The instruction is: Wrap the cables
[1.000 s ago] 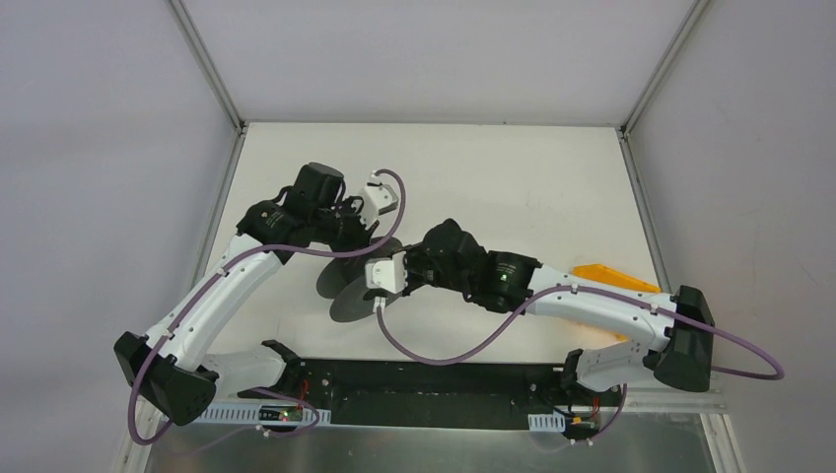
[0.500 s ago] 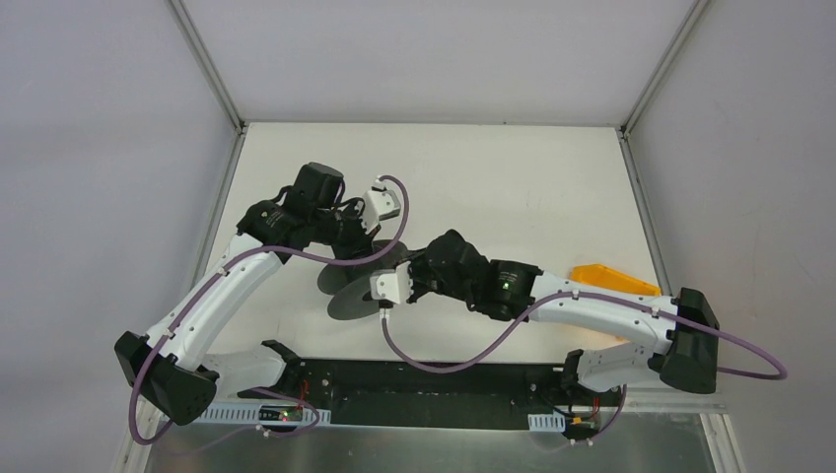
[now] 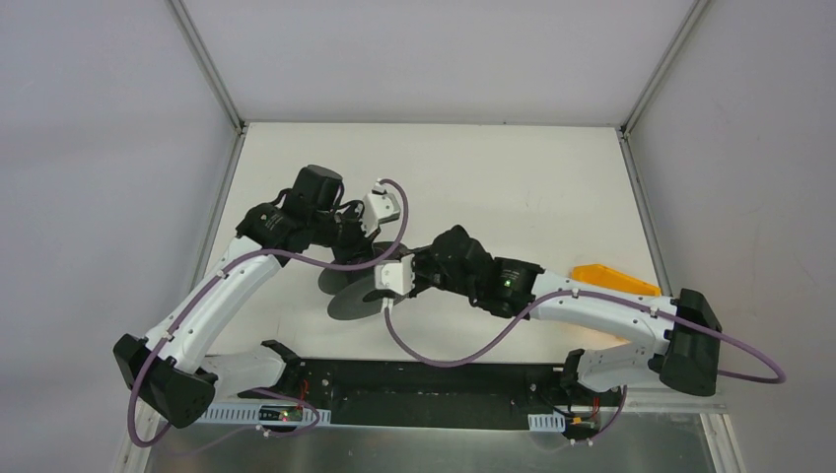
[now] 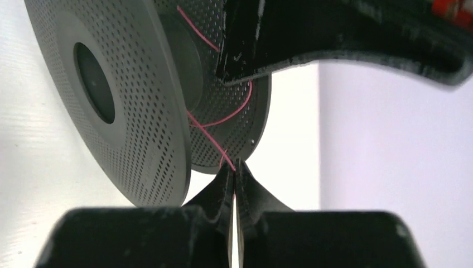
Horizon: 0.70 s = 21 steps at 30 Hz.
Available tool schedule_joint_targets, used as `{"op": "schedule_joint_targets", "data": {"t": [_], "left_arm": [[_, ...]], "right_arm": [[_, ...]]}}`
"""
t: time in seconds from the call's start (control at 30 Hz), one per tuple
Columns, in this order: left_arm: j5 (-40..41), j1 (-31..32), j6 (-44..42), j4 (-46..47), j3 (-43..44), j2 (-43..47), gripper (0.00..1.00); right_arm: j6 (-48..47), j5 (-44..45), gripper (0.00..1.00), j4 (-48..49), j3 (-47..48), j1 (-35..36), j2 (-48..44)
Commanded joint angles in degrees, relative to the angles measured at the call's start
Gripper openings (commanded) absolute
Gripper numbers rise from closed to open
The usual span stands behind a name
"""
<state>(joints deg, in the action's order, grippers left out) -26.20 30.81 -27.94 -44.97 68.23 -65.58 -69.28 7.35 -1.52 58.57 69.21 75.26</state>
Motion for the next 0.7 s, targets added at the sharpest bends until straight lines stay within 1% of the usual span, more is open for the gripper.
{"op": "schedule_joint_targets", "data": {"t": [0.0,0.27,0.57,0.67], "left_arm": [[-4.26,0.32,-2.27,3.17,-0.66,4.15,0.00],[-8.31,0.31,-4.45,5.20,-2.53,7.15,0.00],[-9.97,0.29,-4.80,6.88,-2.51,7.52,0.00],[-10.65,0.31,-4.92,7.00,-2.63,7.25,0.00]], "right_arm": [[14.23,-13.94,0.00,2.71,-1.58,-5.28,-4.50],[26.62,-28.52,0.00,2.53,-3.26,-13.56,-5.69],[31.10,-37.28,0.06,-1.02,-3.33,-16.74,-5.20],[31.27,-39.78,0.07,-4.12,-2.05,-17.55,-4.01]]}}
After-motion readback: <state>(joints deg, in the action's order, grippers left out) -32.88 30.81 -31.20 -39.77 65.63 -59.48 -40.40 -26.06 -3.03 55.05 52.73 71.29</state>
